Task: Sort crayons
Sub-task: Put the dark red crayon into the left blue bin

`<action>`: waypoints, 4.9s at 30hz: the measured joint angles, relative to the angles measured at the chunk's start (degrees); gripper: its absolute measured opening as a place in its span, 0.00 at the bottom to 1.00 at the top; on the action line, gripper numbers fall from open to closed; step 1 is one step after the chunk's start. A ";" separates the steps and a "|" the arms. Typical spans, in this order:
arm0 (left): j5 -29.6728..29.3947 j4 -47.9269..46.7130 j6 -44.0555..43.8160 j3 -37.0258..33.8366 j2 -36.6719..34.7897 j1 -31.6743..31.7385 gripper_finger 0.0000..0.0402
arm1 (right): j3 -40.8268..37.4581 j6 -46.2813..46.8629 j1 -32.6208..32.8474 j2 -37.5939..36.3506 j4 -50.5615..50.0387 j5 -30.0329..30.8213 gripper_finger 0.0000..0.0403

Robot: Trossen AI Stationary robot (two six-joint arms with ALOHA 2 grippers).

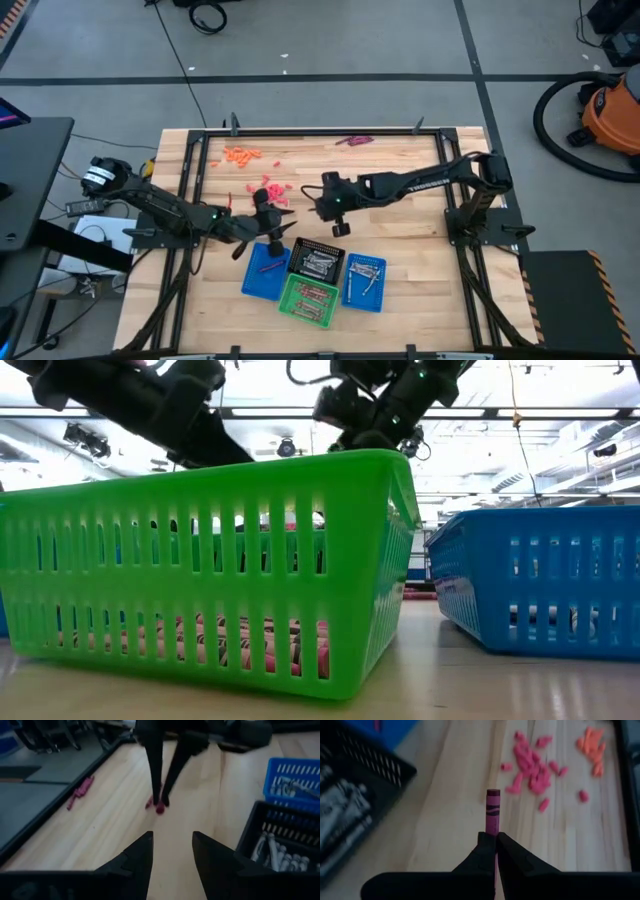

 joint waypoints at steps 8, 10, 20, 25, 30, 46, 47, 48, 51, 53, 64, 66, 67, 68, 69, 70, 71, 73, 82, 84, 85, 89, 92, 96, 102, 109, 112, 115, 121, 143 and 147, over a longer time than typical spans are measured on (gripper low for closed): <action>0.02 4.45 5.57 0.00 0.00 -0.03 0.37 | 0.02 -0.61 1.88 -0.02 5.29 -0.14 0.04; 0.02 4.79 6.21 0.00 0.00 -0.03 0.37 | 0.02 -0.61 2.20 -0.02 6.01 -0.21 0.04; 0.04 7.68 9.92 0.00 0.00 0.17 0.37 | 0.02 -0.68 3.66 -0.07 10.10 0.00 0.04; 0.07 8.46 10.04 0.00 0.00 0.43 0.37 | 0.04 -0.66 3.78 -0.07 11.88 0.07 0.04; 0.08 8.98 10.05 0.00 0.00 0.43 0.37 | 0.04 -0.66 3.78 -0.07 13.76 0.12 0.04; 0.09 8.96 10.07 -0.02 0.00 0.43 0.25 | 0.07 -0.63 3.78 -0.09 14.98 -0.26 0.04; 0.09 8.98 10.04 -0.02 0.00 0.43 0.23 | 0.07 -0.63 3.78 -0.09 14.98 -0.24 0.04; 0.09 8.96 10.04 -0.02 0.00 0.43 0.20 | 0.07 -0.61 3.78 -0.09 14.98 -0.26 0.04; 0.13 8.96 10.04 -0.02 0.00 0.43 0.13 | 0.07 -0.54 3.80 -0.09 14.97 -0.25 0.04; 0.13 8.93 10.01 -0.02 0.00 0.43 0.09 | 0.07 -0.46 3.89 -0.09 14.84 -0.26 0.04; 0.16 9.00 8.95 -0.04 -0.03 0.39 0.08 | 0.11 0.04 4.13 -0.83 12.66 0.69 0.14; 0.09 8.70 8.29 -0.04 -0.19 0.33 0.08 | 0.11 0.06 4.19 -1.98 11.00 1.82 0.18; 0.14 8.47 7.97 -0.04 -0.34 0.07 0.08 | 0.11 0.43 4.31 -2.82 9.87 3.12 0.20; 0.56 8.16 7.60 -0.04 -0.66 -0.30 0.08 | 0.11 1.13 4.43 -3.82 8.55 5.06 0.21; 0.88 7.40 7.15 -0.04 -1.26 -0.92 0.08 | 0.11 2.00 4.60 -4.82 6.76 7.14 0.22; 1.05 6.43 6.53 -0.04 -2.06 -1.65 0.08 | 0.11 2.91 4.76 -5.78 4.92 8.89 0.23; 1.24 5.32 5.61 -0.04 -3.11 -2.52 0.08 | 0.05 3.93 4.96 -6.69 2.79 10.29 0.23; 1.55 1.04 2.72 0.32 -5.91 -4.22 0.08 | -0.65 6.45 5.37 -8.18 0.12 12.05 0.23; 5.32 -24.02 -26.25 2.25 -13.47 -13.39 0.08 | -9.10 10.41 8.80 -12.93 5.16 20.33 0.23; 6.17 -25.91 -30.96 2.23 -13.35 -16.05 0.08 | -10.14 10.43 9.27 -13.55 6.51 21.44 0.23; 6.44 -26.20 -32.63 2.23 -13.37 -17.36 0.08 | -10.62 10.42 9.43 -13.78 6.94 21.55 0.23; 5.64 -27.62 -37.21 2.23 -13.35 -21.85 0.09 | -11.98 10.55 9.77 -14.25 9.49 21.70 0.23; 4.38 -27.69 -38.71 2.23 -13.35 -24.27 0.09 | -12.02 10.51 9.75 -14.17 10.24 21.66 0.23; 1.75 -29.06 -39.87 2.23 -13.35 -25.94 0.09 | -12.02 10.41 9.70 -14.16 11.07 21.02 0.23; -3.05 -33.18 -40.69 2.24 -13.14 -26.29 0.09 | -12.02 10.34 9.65 -14.16 11.09 20.81 0.23; -5.73 -33.65 -40.63 2.27 -9.66 -26.69 0.09 | -12.02 10.36 9.59 -14.16 11.03 20.76 0.23; -6.20 -33.40 -41.30 2.26 -6.83 -27.16 0.09 | -12.02 10.36 9.46 -14.16 10.79 20.74 0.23; -7.95 -33.04 -41.53 2.26 -4.73 -28.01 0.09 | -12.02 10.36 9.44 -14.14 10.76 20.68 0.23; -10.94 -31.18 -39.64 2.27 -2.88 -29.92 0.09 | -12.02 10.45 9.43 -14.14 10.62 19.38 0.23; -12.73 -30.54 -41.26 2.25 1.69 -29.28 0.17 | -13.84 10.65 8.02 -14.08 13.32 15.76 0.23; -12.21 -30.49 -41.82 2.25 2.24 -29.17 0.27 | -16.52 10.21 7.74 -14.07 16.54 15.76 0.23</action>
